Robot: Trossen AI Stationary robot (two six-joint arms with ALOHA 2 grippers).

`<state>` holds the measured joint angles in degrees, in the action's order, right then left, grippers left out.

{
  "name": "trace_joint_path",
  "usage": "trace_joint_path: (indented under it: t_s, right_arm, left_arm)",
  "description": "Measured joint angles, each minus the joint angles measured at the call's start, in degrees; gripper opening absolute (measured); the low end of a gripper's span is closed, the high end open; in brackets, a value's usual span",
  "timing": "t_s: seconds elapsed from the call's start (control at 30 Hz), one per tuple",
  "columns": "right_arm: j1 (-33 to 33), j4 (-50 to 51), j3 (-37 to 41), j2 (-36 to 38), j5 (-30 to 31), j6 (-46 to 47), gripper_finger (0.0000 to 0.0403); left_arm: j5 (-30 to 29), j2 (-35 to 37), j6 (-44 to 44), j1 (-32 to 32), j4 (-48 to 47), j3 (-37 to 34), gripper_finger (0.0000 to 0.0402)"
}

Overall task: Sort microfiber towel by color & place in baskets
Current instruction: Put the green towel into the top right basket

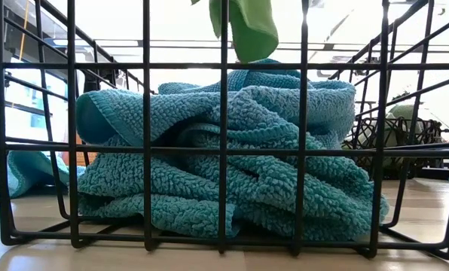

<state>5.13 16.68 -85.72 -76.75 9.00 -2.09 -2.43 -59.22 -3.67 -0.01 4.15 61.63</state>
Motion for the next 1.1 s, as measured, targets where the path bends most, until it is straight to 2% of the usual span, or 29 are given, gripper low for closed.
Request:
trace_joint_path:
  t_s: [0.1,0.33,0.53,0.6,0.83,1.0,1.1]
  right_arm:
    - [0.0,-1.8,3.2,2.2,-0.5,0.7,0.0]
    - [-2.0,-15.1,13.5,8.8,-0.8,2.7,0.0]
    - [-5.5,-13.8,14.5,12.1,-0.6,1.5,0.0]
    - [-7.5,-14.0,14.5,13.0,2.3,-0.1,0.0]
    - [-19.3,-9.1,14.5,16.0,22.3,-4.3,0.0]
    - [-29.1,1.8,14.5,16.6,28.3,-3.6,0.0]
    - [-34.9,12.3,14.5,16.2,28.3,0.3,0.0]
  left_arm:
    - [0.0,0.0,0.0,0.0,0.0,0.0,0.019]
    - [0.0,0.0,0.0,0.0,0.0,0.0,0.019]
    - [-2.3,0.0,0.4,0.0,0.0,0.0,0.019]
    - [-3.9,0.0,0.4,0.0,0.0,0.0,0.019]
    - [-4.4,0.0,0.4,0.0,0.0,0.0,0.019]
    - [-5.8,0.0,0.4,0.0,-0.1,0.0,0.019]
    - [-7.3,0.0,0.4,0.0,-0.1,0.0,0.019]
